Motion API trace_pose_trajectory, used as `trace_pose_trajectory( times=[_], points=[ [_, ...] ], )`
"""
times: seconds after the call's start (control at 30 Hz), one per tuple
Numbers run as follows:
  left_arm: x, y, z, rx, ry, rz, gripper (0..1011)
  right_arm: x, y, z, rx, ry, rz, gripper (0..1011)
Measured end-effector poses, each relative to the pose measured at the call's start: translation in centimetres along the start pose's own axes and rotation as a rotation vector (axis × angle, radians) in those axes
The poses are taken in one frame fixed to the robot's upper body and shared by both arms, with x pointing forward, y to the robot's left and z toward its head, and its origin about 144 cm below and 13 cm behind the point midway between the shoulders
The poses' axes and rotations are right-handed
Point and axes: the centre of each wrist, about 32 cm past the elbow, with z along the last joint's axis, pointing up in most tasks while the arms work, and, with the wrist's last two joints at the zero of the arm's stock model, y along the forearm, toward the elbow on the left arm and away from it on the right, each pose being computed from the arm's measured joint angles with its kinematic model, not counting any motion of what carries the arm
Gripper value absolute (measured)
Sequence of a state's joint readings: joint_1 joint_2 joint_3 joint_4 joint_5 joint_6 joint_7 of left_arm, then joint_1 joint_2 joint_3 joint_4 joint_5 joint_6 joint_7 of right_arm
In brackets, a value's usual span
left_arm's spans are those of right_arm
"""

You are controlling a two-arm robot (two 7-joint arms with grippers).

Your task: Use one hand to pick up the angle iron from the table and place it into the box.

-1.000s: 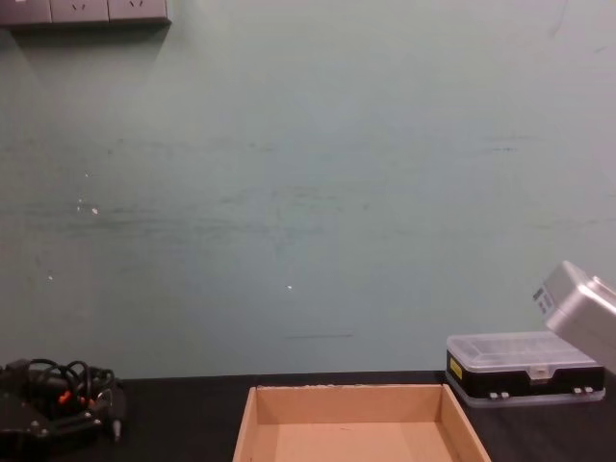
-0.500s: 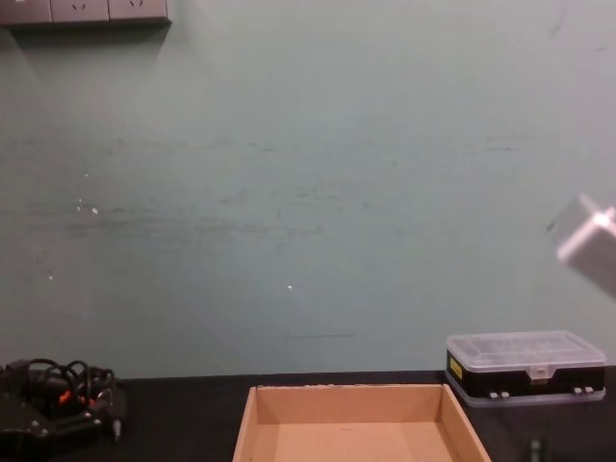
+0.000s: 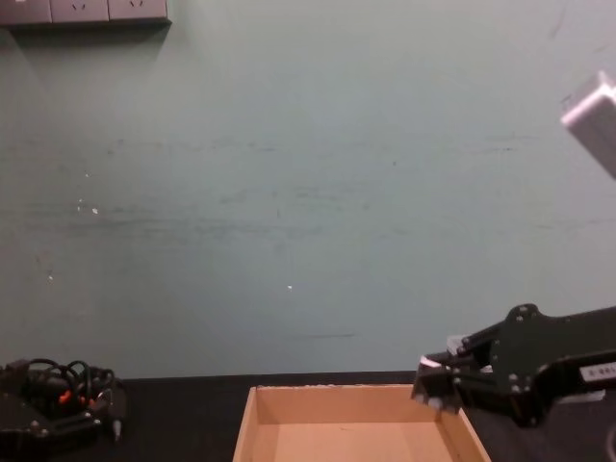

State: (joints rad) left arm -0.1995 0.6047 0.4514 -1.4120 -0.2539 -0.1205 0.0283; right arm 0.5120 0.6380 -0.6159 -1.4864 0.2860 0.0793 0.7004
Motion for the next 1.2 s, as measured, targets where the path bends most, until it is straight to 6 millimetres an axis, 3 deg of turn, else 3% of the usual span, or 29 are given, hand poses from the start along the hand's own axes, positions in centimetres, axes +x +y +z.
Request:
trace_pose_trajectory(
  times=[0.33, 0.63, 1.0, 1.2],
  points=[
    [0.0, 0.0, 0.0, 0.000, 0.000, 0.000, 1000, 2.3, 4.1, -2.1, -0.058, -0.042, -0.067, 81],
    [0.0, 0.0, 0.0, 0.000, 0.000, 0.000, 1000, 3.1, 6.9, -3.7, -0.118, -0.050, -0.058, 80],
    [0.0, 0.0, 0.0, 0.000, 0.000, 0.000, 1000, 3.3, 7.7, -4.0, -0.131, -0.048, -0.049, 83],
    [0.0, 0.0, 0.0, 0.000, 0.000, 0.000, 1000, 3.3, 7.6, -4.0, -0.142, -0.054, -0.053, 224]
  ],
)
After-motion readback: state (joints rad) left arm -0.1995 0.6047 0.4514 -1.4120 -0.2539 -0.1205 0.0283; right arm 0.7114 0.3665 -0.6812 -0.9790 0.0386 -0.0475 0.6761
